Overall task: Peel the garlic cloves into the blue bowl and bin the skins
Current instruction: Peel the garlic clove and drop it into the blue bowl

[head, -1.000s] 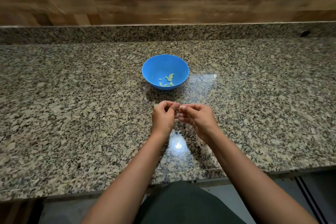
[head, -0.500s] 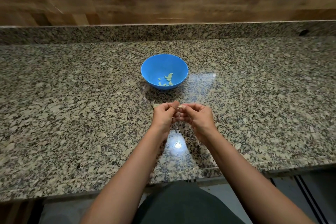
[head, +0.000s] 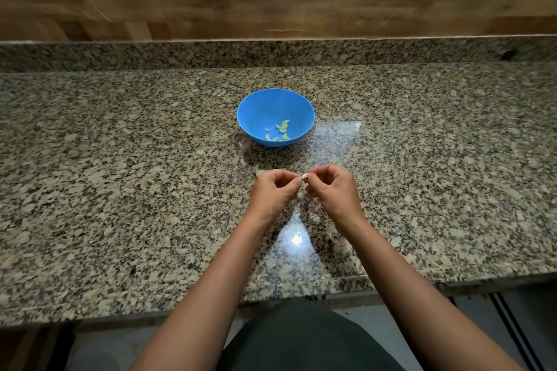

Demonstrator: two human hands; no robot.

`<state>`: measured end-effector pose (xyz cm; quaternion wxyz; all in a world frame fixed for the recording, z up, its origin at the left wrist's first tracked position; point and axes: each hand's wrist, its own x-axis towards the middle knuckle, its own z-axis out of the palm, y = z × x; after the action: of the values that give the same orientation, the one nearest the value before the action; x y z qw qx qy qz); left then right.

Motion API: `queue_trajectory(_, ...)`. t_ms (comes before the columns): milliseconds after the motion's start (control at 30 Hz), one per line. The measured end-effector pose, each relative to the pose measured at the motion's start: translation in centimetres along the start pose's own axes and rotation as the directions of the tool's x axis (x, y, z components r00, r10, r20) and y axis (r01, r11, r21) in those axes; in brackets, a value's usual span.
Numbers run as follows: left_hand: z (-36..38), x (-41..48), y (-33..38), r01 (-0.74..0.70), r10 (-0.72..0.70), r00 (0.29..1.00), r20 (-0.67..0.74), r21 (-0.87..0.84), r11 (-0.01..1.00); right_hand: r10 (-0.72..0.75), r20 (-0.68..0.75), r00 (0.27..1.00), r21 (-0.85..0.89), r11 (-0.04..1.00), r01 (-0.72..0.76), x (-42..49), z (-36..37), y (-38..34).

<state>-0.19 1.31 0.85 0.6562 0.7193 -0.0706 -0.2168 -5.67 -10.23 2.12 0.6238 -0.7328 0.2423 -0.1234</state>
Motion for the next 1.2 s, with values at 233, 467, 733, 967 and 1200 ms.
queue_trajectory(233, 0.2, -0.2, 0.0, -0.040, 0.046, 0.997, -0.061, 0.108, 0.993, 0.033, 0.054, 0.998, 0.185, 0.982, -0.042, -0.3, 0.1, 0.2)
queue_trajectory(467, 0.9, -0.3, -0.1, -0.049, 0.074, 0.989, -0.132, 0.185, 0.982, 0.029, 0.055, 0.998, 0.232, 0.972, -0.041, -0.3, 0.2, 0.7)
queue_trajectory(733, -0.6, 0.4, -0.4, -0.019, 0.070, 0.990, -0.122, 0.380, 0.925, 0.138, 0.142, 0.980, 0.276, 0.945, -0.173, 0.3, -0.5, 1.2)
queue_trajectory(967, 0.0, 0.4, -0.4, 0.017, 0.005, 0.996, -0.093, 0.233, 0.972, 0.147, 0.109, 0.983, 0.228, 0.959, -0.168, 0.7, -0.7, 1.5)
queue_trajectory(1200, 0.0, 0.5, -0.2, -0.026, 0.031, 0.999, -0.023, 0.197, 0.980, 0.105, 0.151, 0.983, 0.260, 0.955, -0.142, 0.6, -0.6, 1.5)
